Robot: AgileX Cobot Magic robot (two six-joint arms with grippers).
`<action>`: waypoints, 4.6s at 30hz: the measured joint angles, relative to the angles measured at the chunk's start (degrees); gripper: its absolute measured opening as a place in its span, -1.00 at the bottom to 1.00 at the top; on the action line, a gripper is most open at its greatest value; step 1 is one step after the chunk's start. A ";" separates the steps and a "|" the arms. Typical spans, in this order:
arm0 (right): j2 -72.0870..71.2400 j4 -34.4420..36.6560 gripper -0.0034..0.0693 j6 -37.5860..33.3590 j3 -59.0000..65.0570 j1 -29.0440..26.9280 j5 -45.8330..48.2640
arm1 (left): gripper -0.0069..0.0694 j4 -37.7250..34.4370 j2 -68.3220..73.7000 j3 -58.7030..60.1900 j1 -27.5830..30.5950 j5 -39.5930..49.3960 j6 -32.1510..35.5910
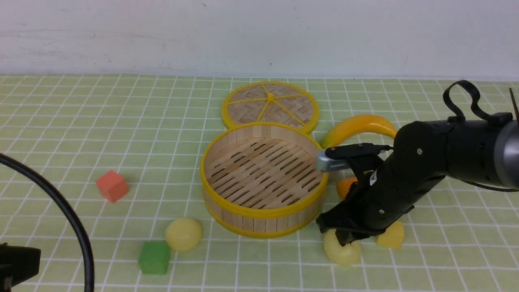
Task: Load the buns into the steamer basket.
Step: Use the right arm to grab a steamed stuffed bun, then use the right arm to put the steamed stuffed bun into the steamer, then use the right arm to grab a steamed stuffed bun, then use the right arm to put the steamed stuffed bun into the steamer, then use the left arm to grab a steamed stuffed bun
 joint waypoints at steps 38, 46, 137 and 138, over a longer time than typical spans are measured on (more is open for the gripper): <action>5.39 3.35 0.20 -0.41 -23.93 -1.87 3.68 | -0.19 -2.57 0.00 0.00 0.00 1.55 0.00; 4.71 -3.81 0.30 -0.41 -27.15 -12.48 2.59 | -0.19 -2.57 0.00 0.00 0.00 1.16 0.00; -5.93 3.61 0.01 -7.69 -38.85 -1.39 33.73 | -0.19 -6.95 50.47 -21.98 -3.97 -2.98 5.16; -6.94 3.69 0.01 -7.69 -37.51 -0.85 33.86 | -0.19 -6.95 52.05 -22.48 -4.26 -3.27 5.30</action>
